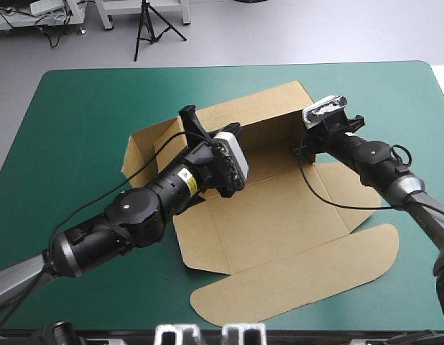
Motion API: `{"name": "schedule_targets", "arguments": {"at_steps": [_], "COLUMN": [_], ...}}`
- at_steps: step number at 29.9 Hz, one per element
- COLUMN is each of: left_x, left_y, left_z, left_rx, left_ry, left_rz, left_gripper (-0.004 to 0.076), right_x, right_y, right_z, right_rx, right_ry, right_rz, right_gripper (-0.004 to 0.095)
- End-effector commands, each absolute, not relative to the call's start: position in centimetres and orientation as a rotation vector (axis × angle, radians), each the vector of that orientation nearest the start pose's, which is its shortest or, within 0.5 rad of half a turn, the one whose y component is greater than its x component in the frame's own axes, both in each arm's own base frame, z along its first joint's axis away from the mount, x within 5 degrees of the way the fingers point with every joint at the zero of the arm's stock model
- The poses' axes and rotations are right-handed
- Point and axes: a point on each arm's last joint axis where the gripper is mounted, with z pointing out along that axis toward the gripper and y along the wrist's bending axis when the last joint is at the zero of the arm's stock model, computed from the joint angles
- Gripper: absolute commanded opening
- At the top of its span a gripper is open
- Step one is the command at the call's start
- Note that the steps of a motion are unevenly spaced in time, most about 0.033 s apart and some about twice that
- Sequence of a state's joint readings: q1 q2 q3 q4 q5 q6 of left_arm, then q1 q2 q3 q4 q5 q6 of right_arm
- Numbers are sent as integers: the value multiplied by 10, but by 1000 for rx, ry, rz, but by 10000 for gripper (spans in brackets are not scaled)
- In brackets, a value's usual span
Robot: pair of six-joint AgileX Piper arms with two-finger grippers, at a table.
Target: Fold the box
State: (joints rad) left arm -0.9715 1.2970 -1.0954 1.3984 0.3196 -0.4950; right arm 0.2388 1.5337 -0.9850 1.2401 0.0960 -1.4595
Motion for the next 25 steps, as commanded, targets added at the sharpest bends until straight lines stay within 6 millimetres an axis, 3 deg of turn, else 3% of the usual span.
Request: {"name": "schedule_targets", "arguments": {"at_steps": [1, 5, 12, 17, 21, 25], "left_x": [183, 192, 219, 240, 240, 242], "left_y": [-206, -185, -146, -95, -61, -18], "left_z": [423, 438, 449, 460, 464, 456], "left_rx": [1054, 976, 963, 790, 710, 563], "left_ry": [1279, 1426, 1627, 1749, 1865, 2031], "left_rz": [176, 267, 70, -30, -129, -155], "left_gripper": [17, 17, 17, 17, 17, 16], "right_x": [330, 329, 326, 326, 325, 319], "right_y": [77, 75, 79, 80, 74, 70], "right_z": [295, 296, 311, 335, 357, 377], "right_rx": [-521, -615, -747, -796, -779, -774], "right_ry": [1933, 1940, 2001, 2074, 2144, 2239], "right_rz": [89, 114, 220, 232, 176, 164], "right_gripper": [-19, -19, -19, -18, -19, -19]}}
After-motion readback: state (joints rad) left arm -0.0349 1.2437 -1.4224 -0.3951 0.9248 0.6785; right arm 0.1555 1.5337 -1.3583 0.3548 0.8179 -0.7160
